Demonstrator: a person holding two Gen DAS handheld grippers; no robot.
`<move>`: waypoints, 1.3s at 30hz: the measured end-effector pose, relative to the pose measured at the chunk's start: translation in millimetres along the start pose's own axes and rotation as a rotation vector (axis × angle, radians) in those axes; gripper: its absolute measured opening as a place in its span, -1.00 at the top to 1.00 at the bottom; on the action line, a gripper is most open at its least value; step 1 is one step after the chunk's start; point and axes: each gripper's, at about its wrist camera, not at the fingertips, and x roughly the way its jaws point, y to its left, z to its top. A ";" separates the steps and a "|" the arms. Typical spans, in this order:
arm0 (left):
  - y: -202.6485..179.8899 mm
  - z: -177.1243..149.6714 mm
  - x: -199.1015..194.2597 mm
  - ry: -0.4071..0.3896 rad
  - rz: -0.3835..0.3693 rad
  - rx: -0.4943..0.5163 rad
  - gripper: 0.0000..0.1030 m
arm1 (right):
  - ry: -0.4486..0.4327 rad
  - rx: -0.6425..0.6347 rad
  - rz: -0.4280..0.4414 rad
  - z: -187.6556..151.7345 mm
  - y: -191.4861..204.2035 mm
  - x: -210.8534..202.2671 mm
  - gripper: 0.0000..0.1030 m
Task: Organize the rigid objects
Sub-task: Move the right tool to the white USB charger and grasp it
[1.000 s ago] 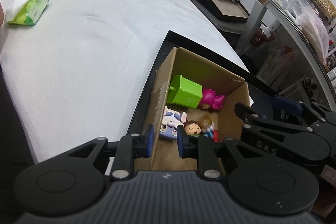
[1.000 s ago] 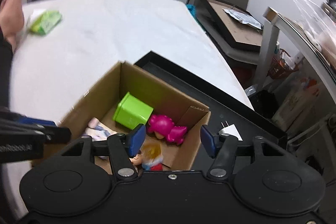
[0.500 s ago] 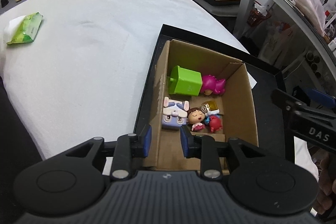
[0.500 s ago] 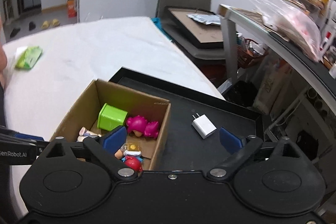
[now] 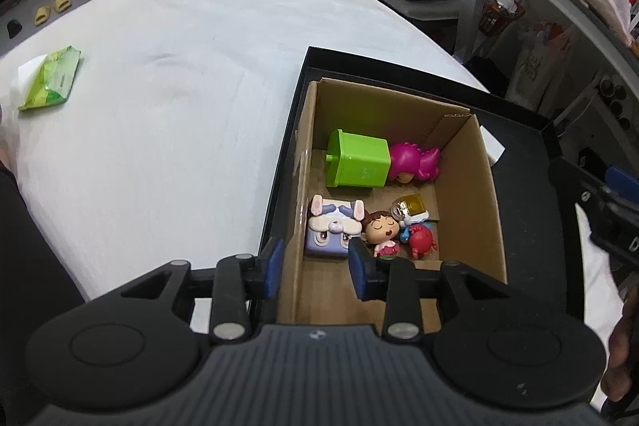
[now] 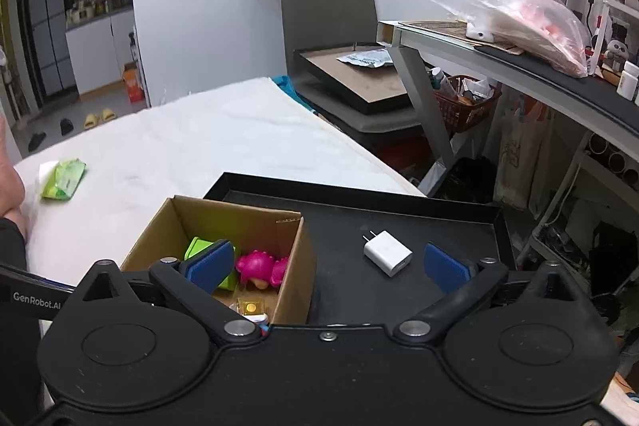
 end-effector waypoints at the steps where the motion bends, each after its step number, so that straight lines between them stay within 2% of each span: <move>1: -1.9 0.8 2.0 0.001 0.004 0.006 0.31 | -0.004 0.010 0.000 -1.3 -3.6 1.3 -0.99; 6: -10.4 5.0 12.7 0.012 0.027 0.014 0.27 | -0.014 0.100 0.011 -8.4 -30.7 12.6 -0.99; 11: -17.3 9.9 21.1 0.015 0.060 0.011 0.18 | 0.037 0.118 0.003 -15.5 -53.0 35.6 -0.99; 27: -23.7 23.4 35.6 0.004 0.109 -0.025 0.14 | 0.151 0.069 -0.046 -27.1 -77.4 116.0 -0.99; 35: -18.7 22.6 40.1 -0.003 0.106 -0.090 0.13 | 0.221 0.041 -0.066 -28.2 -74.6 153.7 -0.98; 39: -15.6 21.2 42.8 0.005 0.106 -0.123 0.13 | 0.258 0.017 -0.099 -27.6 -75.7 168.9 -0.81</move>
